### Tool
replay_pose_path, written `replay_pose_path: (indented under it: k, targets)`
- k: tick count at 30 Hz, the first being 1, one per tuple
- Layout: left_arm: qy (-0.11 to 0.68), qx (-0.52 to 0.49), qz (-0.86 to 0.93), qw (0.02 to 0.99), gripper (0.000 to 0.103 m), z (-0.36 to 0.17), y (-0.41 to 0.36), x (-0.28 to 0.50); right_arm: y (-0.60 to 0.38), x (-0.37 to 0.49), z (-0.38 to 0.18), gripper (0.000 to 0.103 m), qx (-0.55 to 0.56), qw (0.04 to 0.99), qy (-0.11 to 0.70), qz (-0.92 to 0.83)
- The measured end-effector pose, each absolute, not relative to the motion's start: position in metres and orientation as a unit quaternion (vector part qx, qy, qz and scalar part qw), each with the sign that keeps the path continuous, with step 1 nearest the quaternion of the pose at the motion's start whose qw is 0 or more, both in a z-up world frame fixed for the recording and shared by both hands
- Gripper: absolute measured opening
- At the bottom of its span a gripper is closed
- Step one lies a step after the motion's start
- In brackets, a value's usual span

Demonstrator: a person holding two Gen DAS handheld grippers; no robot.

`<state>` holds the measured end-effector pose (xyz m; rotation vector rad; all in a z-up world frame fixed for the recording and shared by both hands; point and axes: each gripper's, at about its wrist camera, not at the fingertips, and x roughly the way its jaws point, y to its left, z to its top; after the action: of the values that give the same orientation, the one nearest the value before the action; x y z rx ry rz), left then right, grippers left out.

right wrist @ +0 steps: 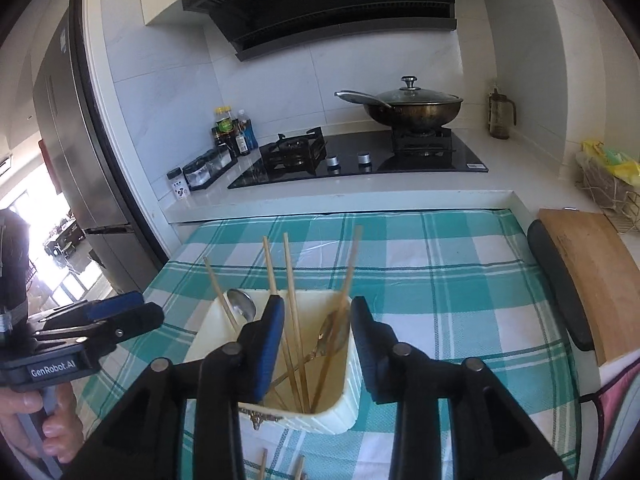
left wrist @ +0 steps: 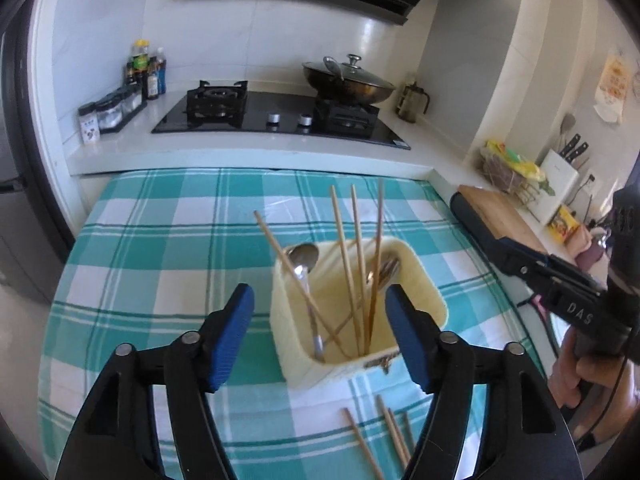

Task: Organize utensils
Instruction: 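Lower both chopsticks into the caddy and open both tools, then move both open tools back over the remaining chopsticks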

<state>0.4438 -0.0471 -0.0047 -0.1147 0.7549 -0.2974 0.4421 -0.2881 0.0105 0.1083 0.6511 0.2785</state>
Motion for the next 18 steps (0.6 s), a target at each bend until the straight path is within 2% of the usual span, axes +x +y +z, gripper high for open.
replay_pose_path:
  k: [1, 4, 10, 14, 18]
  targets:
    - [0.375, -0.049, -0.141, 0.915, 0.082, -0.011, -0.04, 0.43, -0.293, 0.431, 0.01, 0.038, 0.048, 0.937, 0.316, 0.139]
    - [0.407, -0.03, -0.129, 0.904, 0.088, -0.045, -0.024, 0.393, -0.306, 0.395, -0.01, 0.047, 0.023, 0.935, 0.326, 0.135]
    - [0.457, -0.014, -0.087, 0.885, 0.088, -0.14, -0.021, 0.32, -0.332, 0.316, -0.105, 0.047, -0.02, 0.91, 0.404, 0.085]
    - [0.44, -0.05, -0.083, 0.893, 0.088, -0.162, -0.033, 0.287, -0.344, 0.271, -0.142, 0.047, 0.016, 0.906, 0.417, 0.063]
    - [0.437, -0.093, -0.103, 0.889, 0.088, -0.168, -0.049, 0.267, -0.337, 0.238, -0.155, 0.047, 0.035, 0.908, 0.414, 0.058]
